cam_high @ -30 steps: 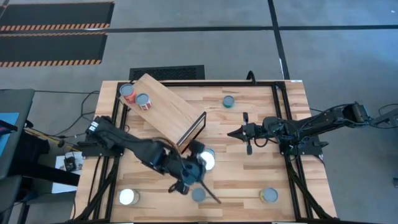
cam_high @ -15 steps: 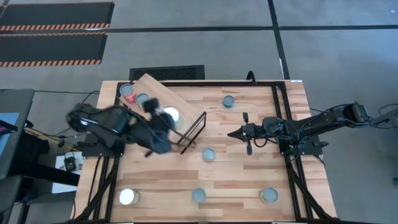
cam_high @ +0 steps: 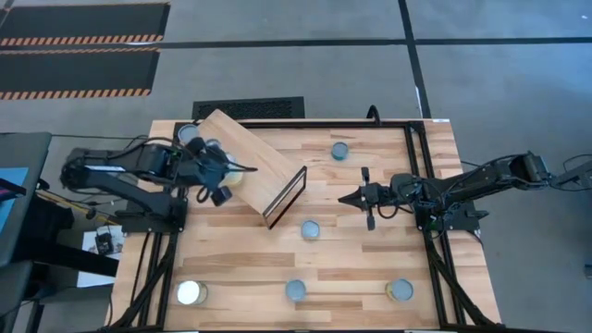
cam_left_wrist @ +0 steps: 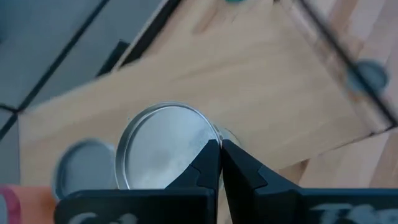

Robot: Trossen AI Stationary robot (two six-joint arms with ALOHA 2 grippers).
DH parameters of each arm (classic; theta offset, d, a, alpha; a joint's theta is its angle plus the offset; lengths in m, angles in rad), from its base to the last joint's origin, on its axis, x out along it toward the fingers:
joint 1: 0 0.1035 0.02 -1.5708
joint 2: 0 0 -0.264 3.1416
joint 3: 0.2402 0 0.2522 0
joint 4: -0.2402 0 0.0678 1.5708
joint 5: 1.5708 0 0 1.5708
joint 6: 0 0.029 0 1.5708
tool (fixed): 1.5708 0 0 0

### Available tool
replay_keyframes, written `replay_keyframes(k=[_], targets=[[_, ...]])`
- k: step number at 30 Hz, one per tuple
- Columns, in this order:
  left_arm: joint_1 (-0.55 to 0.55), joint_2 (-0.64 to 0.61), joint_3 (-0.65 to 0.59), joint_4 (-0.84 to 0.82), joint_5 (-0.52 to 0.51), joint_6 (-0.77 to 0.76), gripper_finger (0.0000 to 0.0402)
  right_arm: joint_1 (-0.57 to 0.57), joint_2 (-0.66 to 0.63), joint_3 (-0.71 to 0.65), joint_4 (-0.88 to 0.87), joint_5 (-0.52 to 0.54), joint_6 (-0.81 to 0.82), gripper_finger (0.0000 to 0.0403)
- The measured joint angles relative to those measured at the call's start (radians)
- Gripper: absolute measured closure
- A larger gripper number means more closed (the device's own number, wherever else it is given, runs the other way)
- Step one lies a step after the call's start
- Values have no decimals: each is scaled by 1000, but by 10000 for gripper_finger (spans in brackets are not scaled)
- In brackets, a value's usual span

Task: Pick and place cans onto a shelf
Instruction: Put the canned carrots on the shelf

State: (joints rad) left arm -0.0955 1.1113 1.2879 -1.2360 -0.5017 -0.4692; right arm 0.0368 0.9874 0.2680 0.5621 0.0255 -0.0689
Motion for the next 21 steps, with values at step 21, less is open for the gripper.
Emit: replay_keyframes(k=[21], targets=[[128, -12, -52, 25, 24, 39, 400, 0, 0, 0, 7, 2, -3, 388]])
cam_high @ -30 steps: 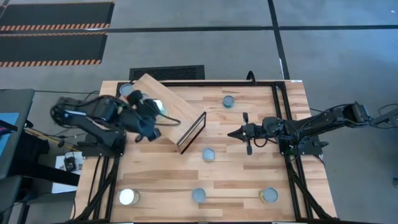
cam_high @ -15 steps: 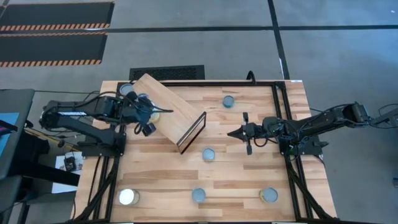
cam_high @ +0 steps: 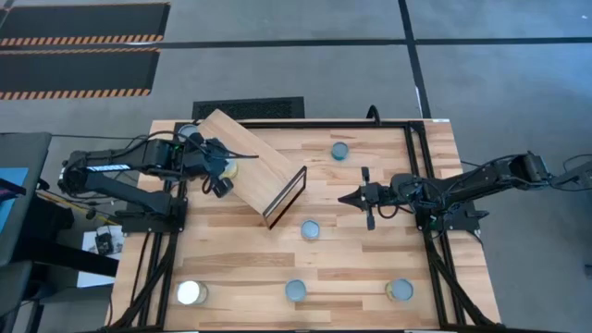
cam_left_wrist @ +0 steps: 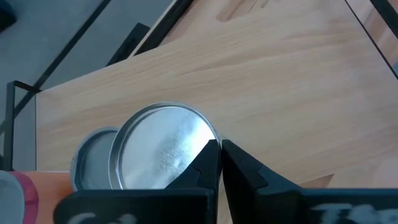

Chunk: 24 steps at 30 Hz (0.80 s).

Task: Pick and place cans onto a shelf
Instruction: Put the canned carrots on the shelf, then put the canned mushrooms on the shelf

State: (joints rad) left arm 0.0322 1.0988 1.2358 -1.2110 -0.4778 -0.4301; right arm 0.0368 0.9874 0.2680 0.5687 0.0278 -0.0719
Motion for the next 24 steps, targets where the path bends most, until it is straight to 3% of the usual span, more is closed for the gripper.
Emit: replay_keyframes(k=[14, 24], targets=[[2, 0, 0, 35, 7, 69, 345, 0, 0, 0, -1, 0, -3, 387], [2, 0, 0, 70, 29, 167, 338, 0, 0, 0, 0, 0, -4, 388]])
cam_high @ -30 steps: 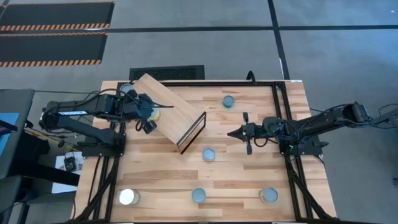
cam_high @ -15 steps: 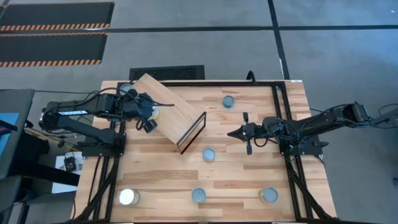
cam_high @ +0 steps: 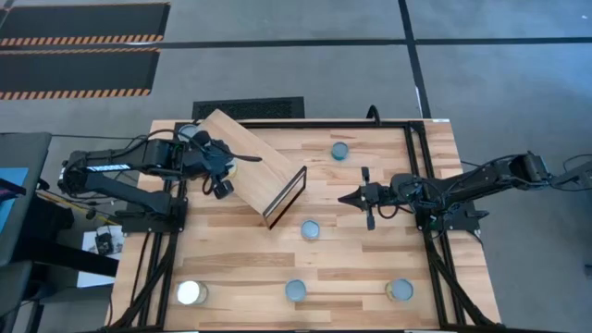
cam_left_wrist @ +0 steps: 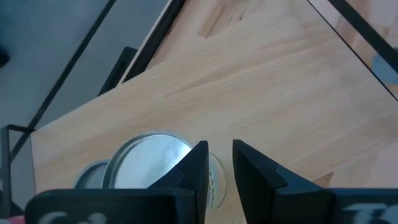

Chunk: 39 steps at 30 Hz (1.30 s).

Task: Pick and place cans onto a shelf
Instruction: Put the canned mushrooms on the shelf

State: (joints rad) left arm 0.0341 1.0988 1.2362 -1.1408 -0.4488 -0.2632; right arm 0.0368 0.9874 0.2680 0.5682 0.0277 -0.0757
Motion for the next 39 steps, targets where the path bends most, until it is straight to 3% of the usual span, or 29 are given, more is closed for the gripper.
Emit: replay_keyframes(k=[10, 14, 18, 30, 39], targets=[[-1, 0, 108, -4, 1, 47, 338, 0, 0, 0, 0, 0, -3, 386], [-24, 0, 119, 0, 48, 107, 340, 0, 0, 0, 0, 0, -3, 387], [-88, 0, 119, 18, 102, 158, 349, 0, 0, 0, 0, 0, -3, 383], [-344, 45, 118, 119, 62, 177, 398, 0, 0, 0, 0, 0, -3, 381], [-452, 154, 117, 124, 50, 193, 401, 0, 0, 0, 0, 0, -3, 381]])
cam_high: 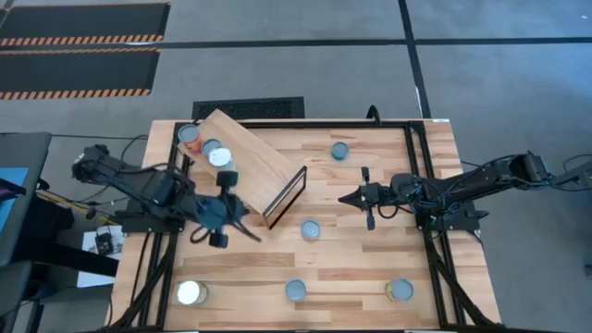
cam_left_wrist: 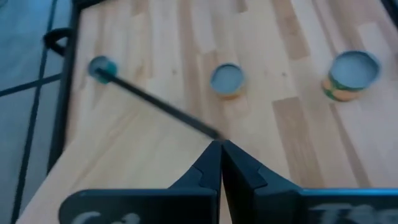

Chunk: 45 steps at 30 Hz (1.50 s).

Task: Pick and place cans onto a shelf
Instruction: Put the canned mushrooms on the shelf

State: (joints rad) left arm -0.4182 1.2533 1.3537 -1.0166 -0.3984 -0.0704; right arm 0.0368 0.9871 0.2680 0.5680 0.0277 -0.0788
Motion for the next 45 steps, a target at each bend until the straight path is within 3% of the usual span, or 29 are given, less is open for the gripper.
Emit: replay_keyframes(k=[6, 17, 25, 30, 41, 45], targets=[[-86, 65, 0, 62, 50, 13, 401, 0, 0, 0, -14, 0, 0, 384], [-211, 174, 0, 81, 47, -76, 401, -1, 0, 0, -14, 11, -9, 384], [-264, 223, 13, 2, -73, -190, 401, -21, 0, 0, -14, 23, 17, 383], [-265, 223, 13, 49, -134, -243, 394, -20, 0, 0, -15, 23, 26, 384], [-305, 222, -126, 381, -151, -160, 385, 45, 1, 0, -16, 24, 74, 386], [-312, 222, -232, 647, -174, -90, 399, 75, 1, 0, -9, 30, 74, 390]])
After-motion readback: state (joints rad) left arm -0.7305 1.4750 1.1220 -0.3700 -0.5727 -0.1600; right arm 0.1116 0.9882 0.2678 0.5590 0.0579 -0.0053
